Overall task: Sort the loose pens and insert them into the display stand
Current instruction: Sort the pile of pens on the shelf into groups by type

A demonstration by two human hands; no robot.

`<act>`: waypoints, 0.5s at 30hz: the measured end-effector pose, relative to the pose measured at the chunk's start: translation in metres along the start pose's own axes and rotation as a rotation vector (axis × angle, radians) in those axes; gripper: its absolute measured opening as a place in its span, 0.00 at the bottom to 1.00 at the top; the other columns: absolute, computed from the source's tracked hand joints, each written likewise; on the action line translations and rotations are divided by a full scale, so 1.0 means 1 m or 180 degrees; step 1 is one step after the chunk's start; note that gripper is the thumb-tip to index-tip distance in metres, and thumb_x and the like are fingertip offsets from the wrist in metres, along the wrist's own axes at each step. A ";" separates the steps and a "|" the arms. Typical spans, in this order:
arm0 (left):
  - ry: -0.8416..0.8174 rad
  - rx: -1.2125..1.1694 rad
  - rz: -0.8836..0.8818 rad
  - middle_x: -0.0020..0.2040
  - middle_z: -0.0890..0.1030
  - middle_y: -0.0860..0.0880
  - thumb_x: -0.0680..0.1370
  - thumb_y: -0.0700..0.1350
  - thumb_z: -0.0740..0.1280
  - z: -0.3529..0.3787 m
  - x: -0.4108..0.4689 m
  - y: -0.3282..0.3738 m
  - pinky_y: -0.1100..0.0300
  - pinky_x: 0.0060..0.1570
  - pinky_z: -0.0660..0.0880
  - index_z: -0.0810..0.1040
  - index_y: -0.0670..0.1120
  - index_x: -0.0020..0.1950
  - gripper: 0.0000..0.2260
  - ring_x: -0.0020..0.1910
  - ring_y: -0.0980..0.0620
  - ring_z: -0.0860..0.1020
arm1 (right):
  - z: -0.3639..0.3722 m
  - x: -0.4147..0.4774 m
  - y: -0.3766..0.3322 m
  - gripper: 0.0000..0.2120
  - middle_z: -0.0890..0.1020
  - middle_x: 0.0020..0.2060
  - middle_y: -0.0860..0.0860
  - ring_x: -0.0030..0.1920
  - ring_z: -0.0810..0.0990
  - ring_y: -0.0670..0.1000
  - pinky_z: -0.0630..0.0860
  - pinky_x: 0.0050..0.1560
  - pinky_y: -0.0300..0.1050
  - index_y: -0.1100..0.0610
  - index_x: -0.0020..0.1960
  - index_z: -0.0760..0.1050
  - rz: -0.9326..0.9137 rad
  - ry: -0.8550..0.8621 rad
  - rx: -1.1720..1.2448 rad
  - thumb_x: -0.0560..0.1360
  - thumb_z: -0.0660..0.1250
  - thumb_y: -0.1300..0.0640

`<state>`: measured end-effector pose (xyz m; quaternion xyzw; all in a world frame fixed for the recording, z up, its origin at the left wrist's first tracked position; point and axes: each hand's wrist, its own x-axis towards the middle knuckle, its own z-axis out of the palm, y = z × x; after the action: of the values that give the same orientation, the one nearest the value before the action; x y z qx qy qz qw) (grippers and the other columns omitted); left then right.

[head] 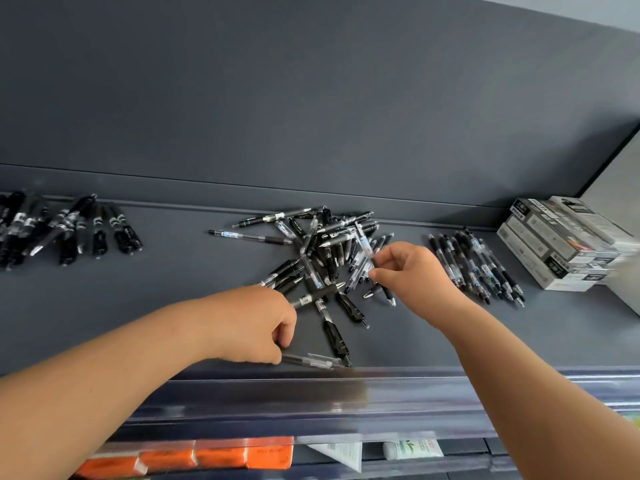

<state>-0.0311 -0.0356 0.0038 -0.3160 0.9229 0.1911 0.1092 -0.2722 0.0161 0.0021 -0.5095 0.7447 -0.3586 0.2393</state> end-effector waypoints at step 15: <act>0.0708 -0.0045 -0.0121 0.43 0.76 0.59 0.72 0.46 0.65 -0.020 0.015 -0.002 0.69 0.37 0.67 0.75 0.55 0.41 0.03 0.40 0.64 0.72 | 0.025 0.049 -0.001 0.06 0.70 0.46 0.51 0.53 0.72 0.55 0.70 0.46 0.44 0.53 0.49 0.79 -0.1012 -0.0708 -0.2138 0.73 0.69 0.61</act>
<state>-0.0433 -0.0536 0.0161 -0.3535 0.9218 0.1592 0.0076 -0.2716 -0.0371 -0.0123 -0.7043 0.7019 -0.0699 0.0799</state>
